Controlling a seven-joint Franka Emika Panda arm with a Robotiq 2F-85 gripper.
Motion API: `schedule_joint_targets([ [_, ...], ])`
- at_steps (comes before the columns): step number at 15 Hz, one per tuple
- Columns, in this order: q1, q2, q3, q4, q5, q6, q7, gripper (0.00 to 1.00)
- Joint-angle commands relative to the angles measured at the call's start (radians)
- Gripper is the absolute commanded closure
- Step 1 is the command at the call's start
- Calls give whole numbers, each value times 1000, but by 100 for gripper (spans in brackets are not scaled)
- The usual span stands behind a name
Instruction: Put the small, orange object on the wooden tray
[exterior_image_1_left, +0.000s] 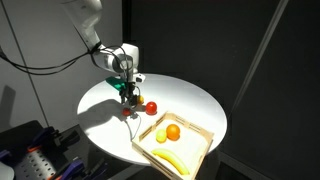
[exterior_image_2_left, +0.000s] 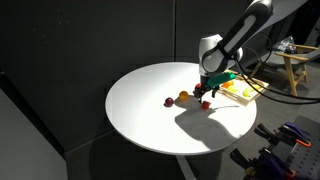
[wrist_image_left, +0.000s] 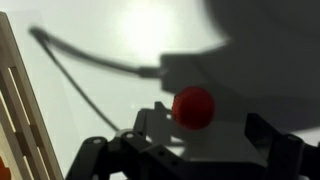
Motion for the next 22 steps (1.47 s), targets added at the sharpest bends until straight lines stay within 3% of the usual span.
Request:
schedule_joint_targets([
  [1, 8, 35, -12, 38, 1, -5, -13, 0],
  [18, 11, 90, -24, 78, 0, -8, -11, 0],
  [19, 11, 92, -25, 80, 0, -9, -12, 25],
  [20, 11, 93, -25, 81, 0, -9, -12, 27],
  [22, 11, 94, -25, 82, 0, -10, -12, 43],
])
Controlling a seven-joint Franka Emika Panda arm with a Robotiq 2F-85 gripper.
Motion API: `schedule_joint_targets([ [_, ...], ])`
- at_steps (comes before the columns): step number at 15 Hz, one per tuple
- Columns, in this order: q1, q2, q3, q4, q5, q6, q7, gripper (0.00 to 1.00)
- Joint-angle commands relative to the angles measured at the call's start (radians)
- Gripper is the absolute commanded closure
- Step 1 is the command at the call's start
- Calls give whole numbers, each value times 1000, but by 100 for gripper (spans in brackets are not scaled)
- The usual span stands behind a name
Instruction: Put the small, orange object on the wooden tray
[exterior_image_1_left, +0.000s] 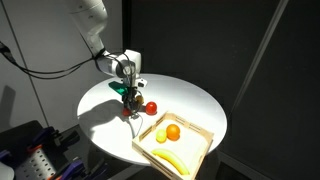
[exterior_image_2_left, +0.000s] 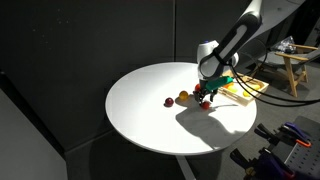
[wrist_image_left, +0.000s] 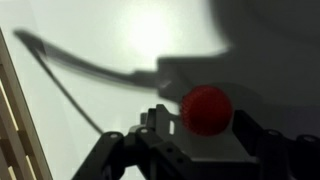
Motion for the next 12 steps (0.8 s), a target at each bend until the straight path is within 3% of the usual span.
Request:
schedule_joint_targets([
  [1, 11, 10, -13, 24, 0, -11, -12, 53],
  [4, 13, -9, -9, 24, 4, -45, -12, 75],
  [5, 15, -16, -10, 25, 3, -59, -10, 78],
  [12, 31, -101, -8, 35, -11, -190, 1, 78],
])
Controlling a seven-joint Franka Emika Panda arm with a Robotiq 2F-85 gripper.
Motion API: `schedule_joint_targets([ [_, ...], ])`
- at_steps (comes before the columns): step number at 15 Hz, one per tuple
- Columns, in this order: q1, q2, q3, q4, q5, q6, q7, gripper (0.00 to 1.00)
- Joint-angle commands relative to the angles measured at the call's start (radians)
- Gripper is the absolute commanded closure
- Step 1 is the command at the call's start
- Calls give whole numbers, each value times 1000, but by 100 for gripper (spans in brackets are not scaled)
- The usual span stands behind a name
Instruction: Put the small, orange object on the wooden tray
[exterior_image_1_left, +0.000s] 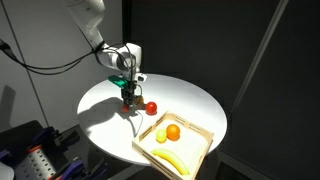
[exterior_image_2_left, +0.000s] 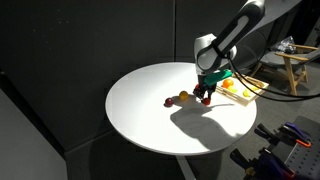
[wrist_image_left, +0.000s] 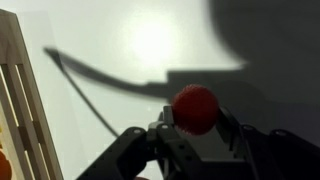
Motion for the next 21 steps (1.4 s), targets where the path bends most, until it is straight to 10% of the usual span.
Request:
schedule_joint_targets([
  [1, 13, -65, -8, 4, -11, -81, 3, 78],
  [21, -131, -199, -38, -31, 141, 39, -9, 78],
])
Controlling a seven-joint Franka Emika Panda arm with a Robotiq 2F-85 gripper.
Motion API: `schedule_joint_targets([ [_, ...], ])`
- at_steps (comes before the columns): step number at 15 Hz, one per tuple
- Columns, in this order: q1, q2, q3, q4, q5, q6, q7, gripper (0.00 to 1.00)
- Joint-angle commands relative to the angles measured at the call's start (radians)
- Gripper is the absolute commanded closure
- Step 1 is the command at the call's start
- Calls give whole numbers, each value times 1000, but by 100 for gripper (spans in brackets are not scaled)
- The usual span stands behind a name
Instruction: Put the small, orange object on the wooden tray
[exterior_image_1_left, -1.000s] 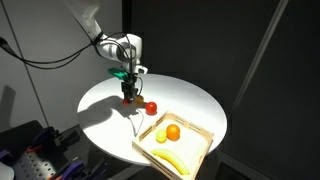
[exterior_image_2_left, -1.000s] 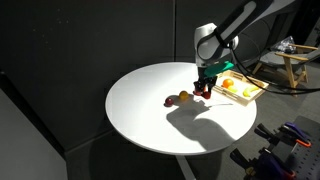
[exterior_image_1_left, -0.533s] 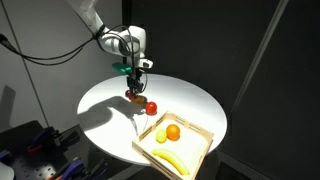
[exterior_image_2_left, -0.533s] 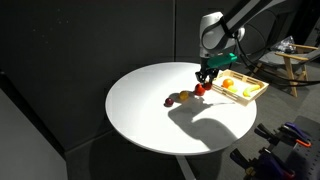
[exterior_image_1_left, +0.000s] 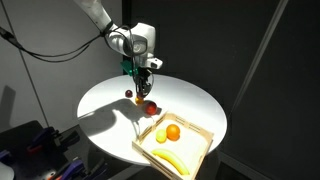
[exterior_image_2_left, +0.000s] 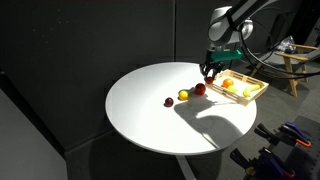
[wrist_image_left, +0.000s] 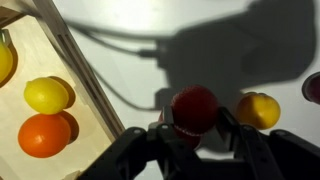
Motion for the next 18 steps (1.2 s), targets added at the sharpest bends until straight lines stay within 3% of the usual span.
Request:
schedule_joint_targets([
  [1, -28, -29, -20, -12, 35, 11, -1, 78],
  [18, -101, 7, -152, 43, 32, -36, 154, 78],
])
